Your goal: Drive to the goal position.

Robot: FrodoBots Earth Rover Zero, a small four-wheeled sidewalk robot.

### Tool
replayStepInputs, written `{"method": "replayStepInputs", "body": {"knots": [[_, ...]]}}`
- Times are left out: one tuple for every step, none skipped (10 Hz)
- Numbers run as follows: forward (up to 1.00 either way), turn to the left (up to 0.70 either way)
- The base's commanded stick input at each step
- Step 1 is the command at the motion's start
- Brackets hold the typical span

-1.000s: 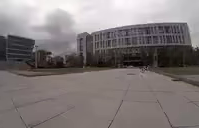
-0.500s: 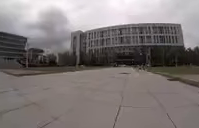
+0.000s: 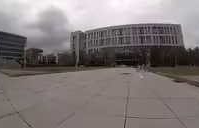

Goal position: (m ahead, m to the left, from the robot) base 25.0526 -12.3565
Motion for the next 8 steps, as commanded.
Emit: {"method": "replayStepInputs", "body": {"knots": [[0.70,0.35],[0.70,0.35],[0.70,0.35],[0.70,0.35],[0.70,0.35],[0.70,0.35],[0.70,0.35],[0.70,0.35]]}}
